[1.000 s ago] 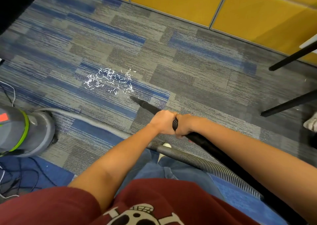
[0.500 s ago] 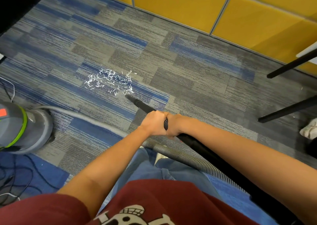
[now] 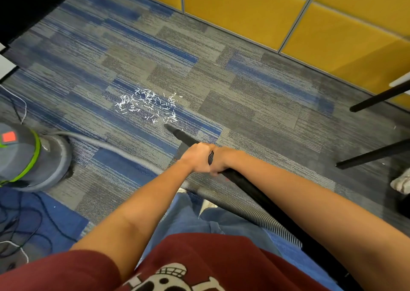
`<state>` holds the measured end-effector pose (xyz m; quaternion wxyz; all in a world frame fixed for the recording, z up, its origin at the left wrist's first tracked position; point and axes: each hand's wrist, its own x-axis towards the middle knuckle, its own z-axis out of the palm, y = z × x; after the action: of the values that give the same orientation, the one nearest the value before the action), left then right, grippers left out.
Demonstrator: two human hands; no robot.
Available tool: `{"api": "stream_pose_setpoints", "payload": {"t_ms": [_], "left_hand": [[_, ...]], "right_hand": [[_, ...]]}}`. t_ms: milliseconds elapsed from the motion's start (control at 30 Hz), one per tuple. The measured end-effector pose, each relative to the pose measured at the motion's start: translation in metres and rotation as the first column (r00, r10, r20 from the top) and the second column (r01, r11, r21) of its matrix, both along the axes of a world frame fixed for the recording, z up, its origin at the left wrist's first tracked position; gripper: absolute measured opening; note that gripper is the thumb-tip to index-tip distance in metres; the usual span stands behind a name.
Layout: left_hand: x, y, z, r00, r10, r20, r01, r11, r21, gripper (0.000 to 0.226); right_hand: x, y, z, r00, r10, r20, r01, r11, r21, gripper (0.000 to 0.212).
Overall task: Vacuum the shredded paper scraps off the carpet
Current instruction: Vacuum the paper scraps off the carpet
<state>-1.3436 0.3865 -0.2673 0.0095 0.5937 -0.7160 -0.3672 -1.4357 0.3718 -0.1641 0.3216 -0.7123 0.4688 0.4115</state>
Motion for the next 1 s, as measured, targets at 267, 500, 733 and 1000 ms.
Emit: {"api": "stream_pose_setpoints", "payload": {"t_ms": [267, 500, 733, 1000], "left_hand": [[-0.022, -0.001, 0.004, 0.999, -0.047, -0.022, 0.046, 0.998, -0.044, 0.049], [-0.047, -0.001, 0.006, 0.996, -0.079, -0.042, 0.074, 0.993, -0.097, 0.058], [-0.049, 0.006, 0.009, 0.983, -0.175, 0.047, 0.180, 0.976, -0.122, 0.065], [-0.047, 0.013, 0.013, 0.980, -0.189, 0.052, 0.195, 0.972, -0.129, 0.062]], "right_hand": [[-0.017, 0.002, 0.011, 0.998, -0.035, -0.054, 0.035, 0.999, -0.006, 0.017], [-0.038, 0.010, 0.016, 0.987, -0.137, -0.080, 0.131, 0.988, -0.078, 0.098], [-0.039, 0.017, 0.013, 0.986, -0.122, -0.113, 0.119, 0.992, -0.028, 0.088], [-0.042, 0.020, 0.008, 0.983, -0.150, -0.103, 0.148, 0.989, -0.031, 0.092]]}}
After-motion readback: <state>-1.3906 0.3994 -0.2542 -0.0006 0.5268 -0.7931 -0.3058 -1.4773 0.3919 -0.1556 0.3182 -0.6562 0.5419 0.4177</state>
